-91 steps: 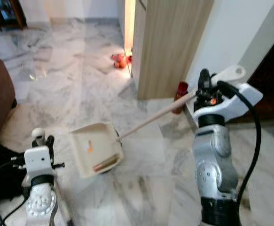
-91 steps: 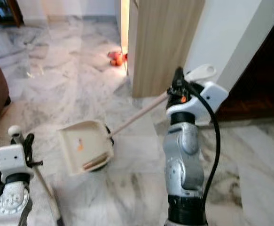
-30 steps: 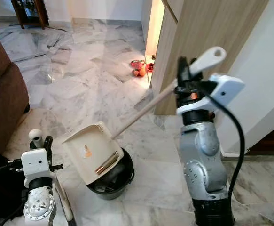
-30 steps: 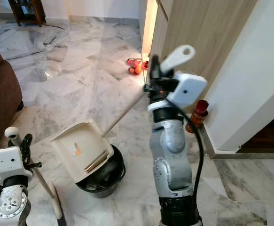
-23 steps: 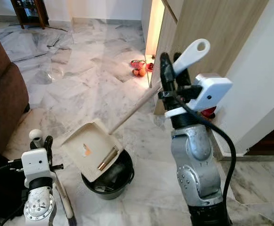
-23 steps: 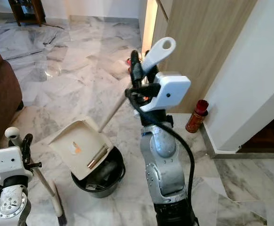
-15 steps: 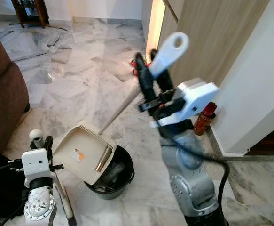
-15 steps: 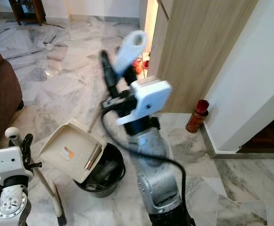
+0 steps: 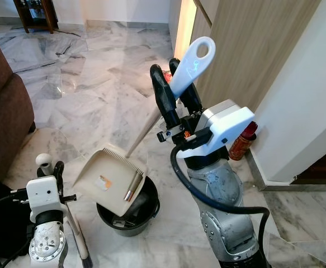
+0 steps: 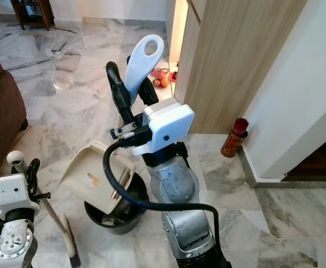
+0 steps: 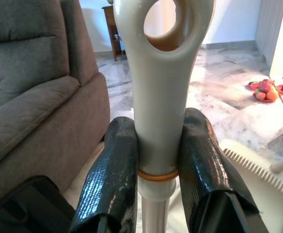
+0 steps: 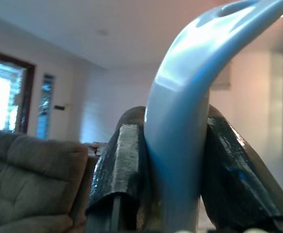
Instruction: Sweep floor
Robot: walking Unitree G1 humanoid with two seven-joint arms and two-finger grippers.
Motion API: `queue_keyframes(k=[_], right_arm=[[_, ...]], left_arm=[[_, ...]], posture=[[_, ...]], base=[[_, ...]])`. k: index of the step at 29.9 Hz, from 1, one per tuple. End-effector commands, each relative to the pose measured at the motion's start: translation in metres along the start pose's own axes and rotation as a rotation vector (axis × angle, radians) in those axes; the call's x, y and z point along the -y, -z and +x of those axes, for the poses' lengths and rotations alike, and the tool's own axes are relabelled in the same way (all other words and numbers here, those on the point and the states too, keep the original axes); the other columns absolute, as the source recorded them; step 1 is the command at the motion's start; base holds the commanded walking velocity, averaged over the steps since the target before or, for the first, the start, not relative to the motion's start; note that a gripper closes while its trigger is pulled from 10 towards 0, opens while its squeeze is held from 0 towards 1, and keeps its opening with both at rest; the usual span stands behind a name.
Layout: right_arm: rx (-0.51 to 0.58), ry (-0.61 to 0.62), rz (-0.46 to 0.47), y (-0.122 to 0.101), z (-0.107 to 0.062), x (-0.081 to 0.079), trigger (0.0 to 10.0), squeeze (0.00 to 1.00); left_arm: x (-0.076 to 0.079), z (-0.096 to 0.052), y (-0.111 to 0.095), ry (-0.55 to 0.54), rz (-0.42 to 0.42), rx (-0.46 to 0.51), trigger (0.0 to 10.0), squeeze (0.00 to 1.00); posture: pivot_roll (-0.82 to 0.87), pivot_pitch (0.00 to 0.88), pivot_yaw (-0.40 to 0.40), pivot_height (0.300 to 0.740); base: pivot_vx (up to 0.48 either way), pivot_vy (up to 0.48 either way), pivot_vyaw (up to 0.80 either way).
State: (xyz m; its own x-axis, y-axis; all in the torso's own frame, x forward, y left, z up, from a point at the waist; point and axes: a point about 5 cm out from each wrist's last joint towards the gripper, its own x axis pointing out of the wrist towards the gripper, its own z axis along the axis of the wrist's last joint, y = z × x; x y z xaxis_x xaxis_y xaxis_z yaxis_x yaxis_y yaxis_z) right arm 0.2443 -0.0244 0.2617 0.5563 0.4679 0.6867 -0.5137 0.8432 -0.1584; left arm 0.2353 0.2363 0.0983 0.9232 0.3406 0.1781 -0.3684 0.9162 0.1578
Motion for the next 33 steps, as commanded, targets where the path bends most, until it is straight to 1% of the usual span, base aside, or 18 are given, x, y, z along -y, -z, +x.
queue_keyframes(k=[1,3,5,7,10,12,15,19,22,24,31,33], right_arm=[[0.126,-0.039,-0.041,-0.022,0.003,-0.007,10.0,0.0],[0.129,-0.044,-0.035,-0.023,0.003,-0.009,10.0,0.0],[0.145,-0.077,-0.069,-0.025,0.004,-0.013,10.0,0.0],[0.151,-0.082,-0.066,-0.026,0.004,-0.015,10.0,0.0],[0.16,-0.078,-0.041,-0.027,0.004,-0.018,10.0,0.0],[0.164,-0.06,-0.004,-0.028,0.004,-0.02,10.0,0.0],[0.167,-0.031,0.046,-0.029,0.004,-0.021,10.0,0.0],[0.174,0.005,0.076,-0.03,0.005,-0.019,10.0,0.0],[0.182,0.024,0.067,-0.031,0.005,-0.017,10.0,0.0],[0.193,0.017,0.034,-0.032,0.005,-0.017,10.0,0.0],[0.222,-0.016,-0.008,-0.036,0.006,-0.023,10.0,0.0],[0.222,-0.016,-0.008,-0.036,0.006,-0.023,10.0,0.0]], left_arm=[[0.002,0.0,-0.004,0.015,0.002,0.03,10.0,0.0],[0.002,0.0,-0.004,0.016,0.003,0.031,10.0,0.0],[0.002,0.0,-0.004,0.015,0.003,0.031,10.0,0.0],[0.002,0.0,-0.004,0.016,0.003,0.031,10.0,0.0],[0.002,0.0,-0.004,0.016,0.003,0.032,10.0,0.0],[0.002,0.0,-0.004,0.017,0.002,0.033,10.0,0.0],[0.002,0.0,-0.004,0.017,0.002,0.033,10.0,0.0],[0.002,-0.001,-0.004,0.017,0.003,0.033,10.0,0.0],[0.002,-0.001,-0.005,0.016,0.003,0.033,10.0,0.0],[0.002,-0.001,-0.005,0.016,0.003,0.033,10.0,0.0],[0.002,0.0,-0.005,0.016,0.002,0.034,10.0,0.0],[0.002,0.0,-0.005,0.016,0.002,0.034,10.0,0.0]], posture=[[0.03,0.13,-0.054,0.74],[0.03,0.131,-0.056,0.74],[0.03,0.131,-0.056,0.74],[0.03,0.131,-0.056,0.74],[0.03,0.131,-0.057,0.74],[0.03,0.131,-0.057,0.74],[0.03,0.132,-0.057,0.74],[0.04,0.133,-0.059,0.74],[0.04,0.133,-0.059,0.74],[0.04,0.133,-0.059,0.74],[0.04,0.135,-0.058,0.74],[0.04,0.135,-0.058,0.74]], base=[[0.0,0.0,0.0],[0.0,0.0,0.0],[0.0,0.0,0.0],[0.0,0.0,0.0],[0.0,0.0,0.0],[0.0,0.0,0.0],[0.0,0.0,0.0],[0.0,0.0,0.0],[0.0,0.0,0.0],[0.0,0.0,0.0],[0.0,0.0,0.0],[0.0,0.0,0.0]])
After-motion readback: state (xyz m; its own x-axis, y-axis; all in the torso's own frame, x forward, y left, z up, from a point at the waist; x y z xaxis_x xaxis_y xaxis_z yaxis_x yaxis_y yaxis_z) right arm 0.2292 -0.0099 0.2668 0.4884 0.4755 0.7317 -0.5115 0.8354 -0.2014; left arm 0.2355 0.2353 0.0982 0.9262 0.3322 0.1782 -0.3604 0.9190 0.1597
